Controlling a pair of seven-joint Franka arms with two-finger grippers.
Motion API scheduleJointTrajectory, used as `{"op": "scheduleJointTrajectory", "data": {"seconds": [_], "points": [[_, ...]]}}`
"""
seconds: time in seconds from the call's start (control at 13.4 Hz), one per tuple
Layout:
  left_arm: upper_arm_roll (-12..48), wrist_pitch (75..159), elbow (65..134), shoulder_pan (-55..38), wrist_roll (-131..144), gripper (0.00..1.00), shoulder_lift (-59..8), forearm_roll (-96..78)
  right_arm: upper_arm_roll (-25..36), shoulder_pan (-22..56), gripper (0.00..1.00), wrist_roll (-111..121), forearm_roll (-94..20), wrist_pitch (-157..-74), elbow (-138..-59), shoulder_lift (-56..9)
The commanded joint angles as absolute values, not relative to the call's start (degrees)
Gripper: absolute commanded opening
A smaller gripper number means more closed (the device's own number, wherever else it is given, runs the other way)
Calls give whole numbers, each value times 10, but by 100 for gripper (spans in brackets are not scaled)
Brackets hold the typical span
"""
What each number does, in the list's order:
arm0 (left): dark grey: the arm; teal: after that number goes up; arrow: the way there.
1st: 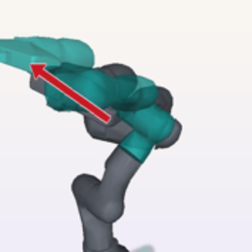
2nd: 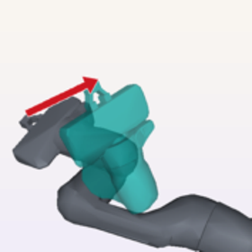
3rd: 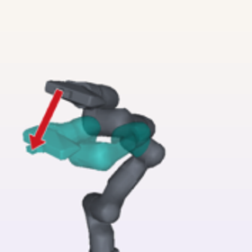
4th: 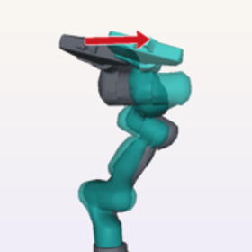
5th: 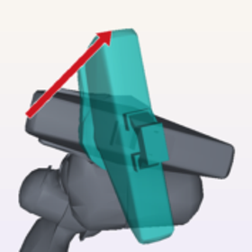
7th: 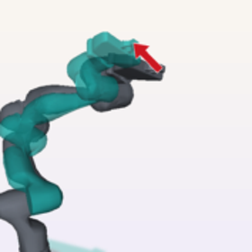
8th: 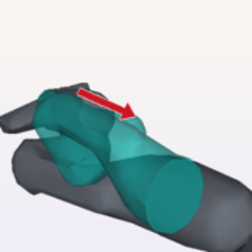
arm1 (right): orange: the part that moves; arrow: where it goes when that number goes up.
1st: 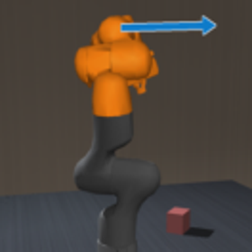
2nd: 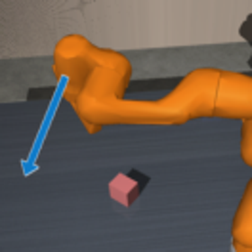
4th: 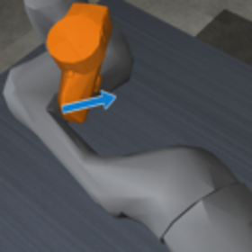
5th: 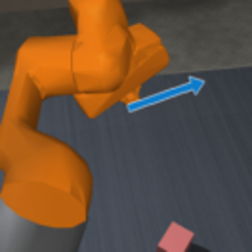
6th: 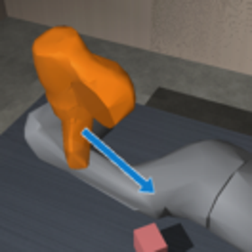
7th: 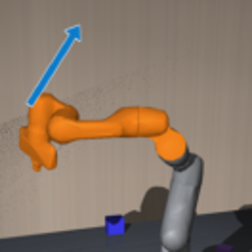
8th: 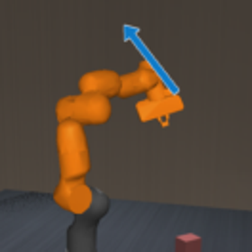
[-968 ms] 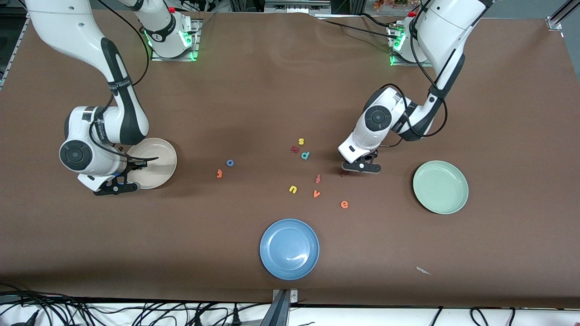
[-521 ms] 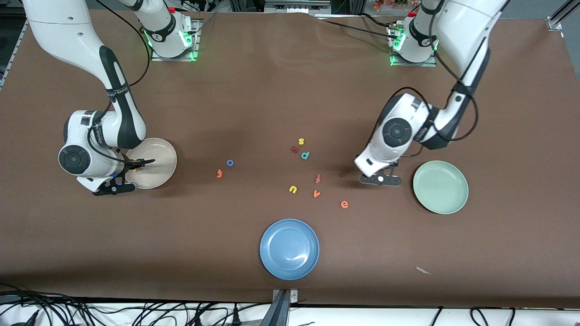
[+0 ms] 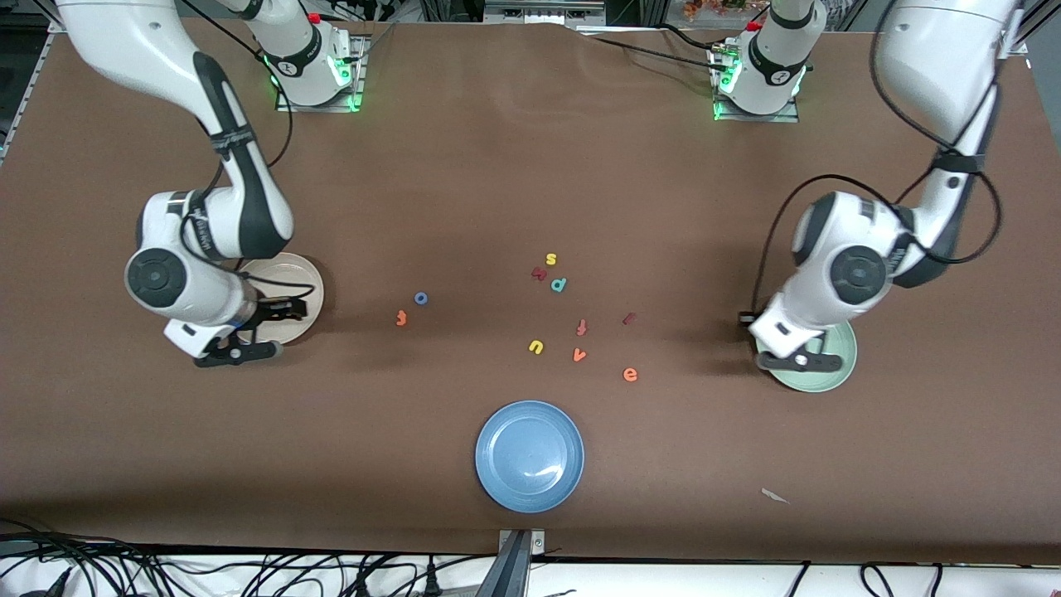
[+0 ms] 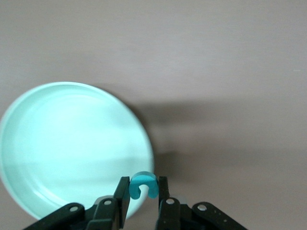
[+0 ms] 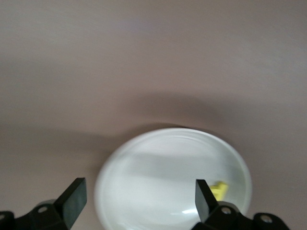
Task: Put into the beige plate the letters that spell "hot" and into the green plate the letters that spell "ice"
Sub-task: 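Drop the yellow letter on the white plate while the left gripper drops the c, then grasp the orange f with the right gripper while the left gripper reaches the pink letter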
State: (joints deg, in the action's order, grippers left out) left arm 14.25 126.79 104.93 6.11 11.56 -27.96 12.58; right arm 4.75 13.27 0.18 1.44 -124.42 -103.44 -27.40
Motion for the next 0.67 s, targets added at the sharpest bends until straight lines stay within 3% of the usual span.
{"op": "scheduleJointTrajectory", "data": {"seconds": [0.0,0.07,0.15,0.3,0.6], "points": [[149,1254,1046,111,49,11,-281,145,2,132,99,-55,5,-1253,-1034,-276],[149,1254,1046,117,44,19,-291,145,-11,138,99,-74,5,-1274,-1034,-287],[147,1255,1046,121,43,42,-300,145,-15,147,99,-90,5,-1297,-1035,-298],[147,1255,1044,123,43,100,-304,145,-18,156,99,-111,5,-1304,-1036,-306],[163,1255,1028,100,59,100,-299,137,-26,180,99,-126,5,-1352,-1036,-337]]}}
